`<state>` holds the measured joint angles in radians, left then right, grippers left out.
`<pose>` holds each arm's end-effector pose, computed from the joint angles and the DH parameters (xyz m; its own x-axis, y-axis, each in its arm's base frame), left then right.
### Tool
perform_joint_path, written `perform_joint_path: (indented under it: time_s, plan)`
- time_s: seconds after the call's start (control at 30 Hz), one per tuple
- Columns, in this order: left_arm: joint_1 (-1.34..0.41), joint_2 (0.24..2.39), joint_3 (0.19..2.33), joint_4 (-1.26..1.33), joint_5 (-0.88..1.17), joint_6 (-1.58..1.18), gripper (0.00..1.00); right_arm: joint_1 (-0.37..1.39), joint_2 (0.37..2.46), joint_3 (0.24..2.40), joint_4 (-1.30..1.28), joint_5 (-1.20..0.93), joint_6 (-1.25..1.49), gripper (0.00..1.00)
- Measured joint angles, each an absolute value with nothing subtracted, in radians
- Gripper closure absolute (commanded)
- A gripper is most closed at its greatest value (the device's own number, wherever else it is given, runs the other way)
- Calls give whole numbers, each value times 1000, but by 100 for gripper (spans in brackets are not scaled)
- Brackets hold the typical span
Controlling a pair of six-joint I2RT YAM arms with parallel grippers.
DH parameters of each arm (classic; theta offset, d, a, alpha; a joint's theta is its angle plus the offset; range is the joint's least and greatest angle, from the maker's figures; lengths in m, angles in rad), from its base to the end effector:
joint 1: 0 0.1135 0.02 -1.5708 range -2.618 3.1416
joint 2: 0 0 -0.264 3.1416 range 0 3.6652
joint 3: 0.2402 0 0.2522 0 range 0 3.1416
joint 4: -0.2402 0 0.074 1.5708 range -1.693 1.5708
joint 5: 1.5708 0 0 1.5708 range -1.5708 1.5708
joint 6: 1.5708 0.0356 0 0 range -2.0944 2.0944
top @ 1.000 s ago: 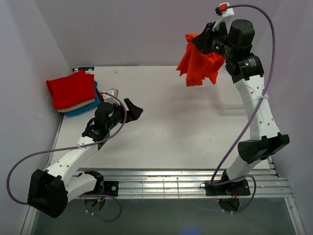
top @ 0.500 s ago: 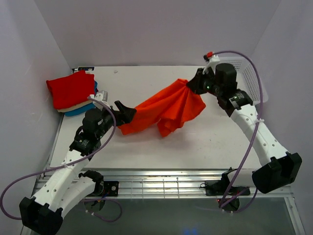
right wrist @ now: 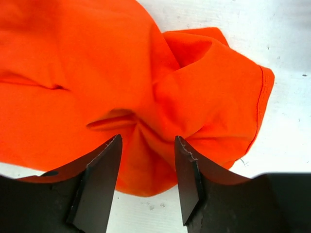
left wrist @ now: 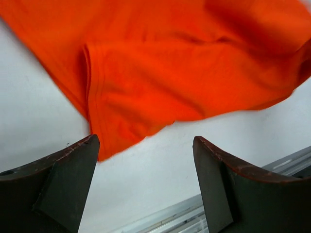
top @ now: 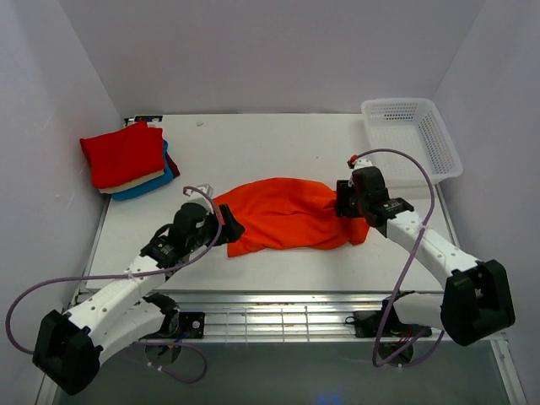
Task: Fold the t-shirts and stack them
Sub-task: Move the tshirt to the center of the board, then flatten out the tshirt
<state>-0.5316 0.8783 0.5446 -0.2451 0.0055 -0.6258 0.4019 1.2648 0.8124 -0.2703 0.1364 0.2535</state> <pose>0.1674 -0.0987 0.2332 -0.6814 -0.2788 -0.6767 0.1379 0.8592 -0.4928 0.2494 0.1008 0.2398 -0.6629 -0.0118 -0.7486 -0.1316 0.9861 0.1010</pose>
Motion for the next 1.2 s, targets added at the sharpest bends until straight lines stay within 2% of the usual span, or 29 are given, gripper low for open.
perform_joint_path:
  time_s: [0.2,0.33,0.67,0.93,1.2]
  plan:
    - [-852,1057,505,-378,-233,-788,14,442,1066,775,-278,158,250,46]
    - [-940,1147,501,-451,-355,-896,14,442,981,760,-292,173,250,45]
    - [-970,1134,502,-518,-568,-1010,14,442,897,664,-318,189,243,46]
    - [-971,1225,502,-430,-611,-998,15,442,892,636,-353,188,258,47]
    - [-971,1228,502,-344,-616,-991,15,442,875,577,-377,184,282,47]
